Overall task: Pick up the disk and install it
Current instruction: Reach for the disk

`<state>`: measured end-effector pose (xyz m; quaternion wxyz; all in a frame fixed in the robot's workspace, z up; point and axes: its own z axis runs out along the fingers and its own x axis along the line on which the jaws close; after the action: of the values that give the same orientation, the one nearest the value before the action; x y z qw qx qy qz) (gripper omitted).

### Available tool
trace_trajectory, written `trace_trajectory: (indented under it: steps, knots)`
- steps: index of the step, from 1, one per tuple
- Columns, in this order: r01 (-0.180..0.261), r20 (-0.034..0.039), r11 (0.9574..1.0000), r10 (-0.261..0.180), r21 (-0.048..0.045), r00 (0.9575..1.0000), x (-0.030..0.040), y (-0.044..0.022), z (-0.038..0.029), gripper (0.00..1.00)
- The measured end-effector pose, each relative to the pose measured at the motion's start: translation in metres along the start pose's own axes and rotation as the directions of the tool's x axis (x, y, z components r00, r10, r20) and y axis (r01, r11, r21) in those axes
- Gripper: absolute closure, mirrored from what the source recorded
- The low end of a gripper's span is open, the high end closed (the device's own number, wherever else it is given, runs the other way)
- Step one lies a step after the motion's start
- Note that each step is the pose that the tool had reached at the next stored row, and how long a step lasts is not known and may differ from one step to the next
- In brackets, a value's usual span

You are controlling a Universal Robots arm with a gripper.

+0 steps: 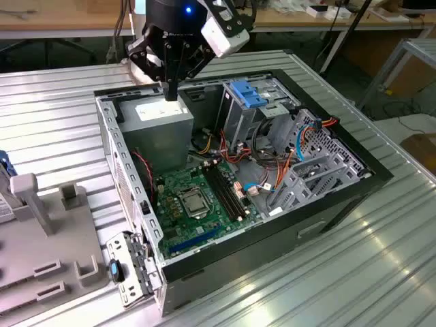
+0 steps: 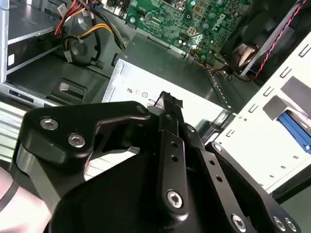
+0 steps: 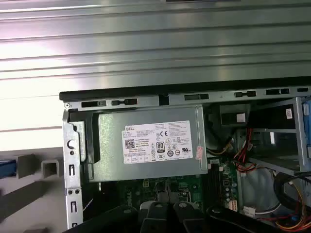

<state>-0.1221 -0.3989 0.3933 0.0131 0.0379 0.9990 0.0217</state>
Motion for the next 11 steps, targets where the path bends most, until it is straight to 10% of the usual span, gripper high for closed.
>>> trace_trajectory:
  steps: [11]
  knots:
    - [0.004,-0.0001,1.0000,-0.004,-0.0002,1.0000,0.0385,-0.0027,-0.0010,0.89]
